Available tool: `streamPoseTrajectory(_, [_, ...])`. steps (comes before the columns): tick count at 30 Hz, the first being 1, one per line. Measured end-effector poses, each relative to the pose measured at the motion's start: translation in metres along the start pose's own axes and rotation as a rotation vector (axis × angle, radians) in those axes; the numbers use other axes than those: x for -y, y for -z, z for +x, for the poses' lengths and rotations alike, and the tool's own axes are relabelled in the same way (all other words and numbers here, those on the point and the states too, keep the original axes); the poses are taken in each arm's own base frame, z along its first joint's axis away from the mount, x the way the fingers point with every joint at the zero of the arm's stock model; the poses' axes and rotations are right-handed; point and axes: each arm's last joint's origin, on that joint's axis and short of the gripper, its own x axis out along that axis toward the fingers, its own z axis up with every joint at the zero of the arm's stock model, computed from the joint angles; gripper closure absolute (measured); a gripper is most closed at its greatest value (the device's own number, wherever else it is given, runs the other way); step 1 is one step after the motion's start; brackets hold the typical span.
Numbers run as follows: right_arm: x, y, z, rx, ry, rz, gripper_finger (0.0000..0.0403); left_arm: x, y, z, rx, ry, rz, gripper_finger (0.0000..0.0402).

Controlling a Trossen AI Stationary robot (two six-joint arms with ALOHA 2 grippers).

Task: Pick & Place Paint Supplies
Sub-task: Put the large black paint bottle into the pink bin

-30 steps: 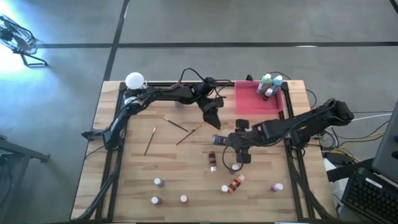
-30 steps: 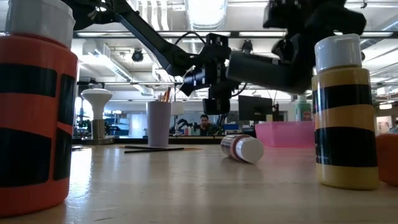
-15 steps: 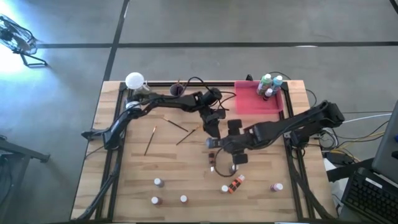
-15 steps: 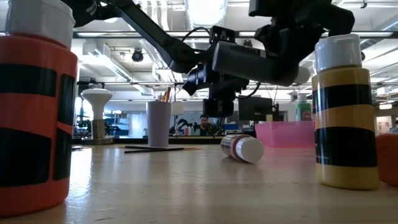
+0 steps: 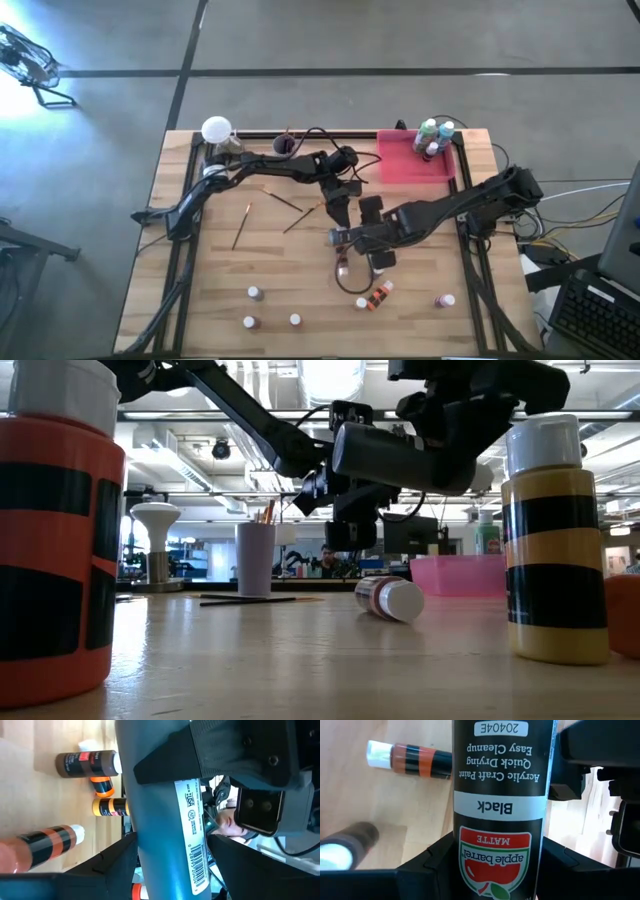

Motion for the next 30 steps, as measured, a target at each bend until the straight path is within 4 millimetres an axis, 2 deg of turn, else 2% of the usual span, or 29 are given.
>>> streamPoseTrajectory(4, [0.001,0.0,-0.003,0.009,-0.003,0.013,0.0219,0.001,0.001,0.006,-0.016,0.007,0.014,0.0129])
streamPoseTrajectory(10, [0.002,0.001,-0.003,0.006,0.016,0.018,0.0214,0.002,0.001,0.009,-0.029,0.014,0.046,0.0074])
streamPoseTrajectory(14, [0.002,0.001,-0.003,0.004,0.022,0.017,0.0218,0.003,0.002,0.014,-0.036,0.013,0.052,0.0055])
streamPoseTrajectory(22, [0.002,0.001,-0.003,0.004,0.02,0.018,0.0214,0.005,0.005,0.03,-0.068,0.015,0.033,0.0062])
streamPoseTrajectory(30, [0.002,0.001,-0.003,0.005,0.017,0.018,0.0217,0.005,0.005,0.031,-0.066,0.01,0.025,0.0092])
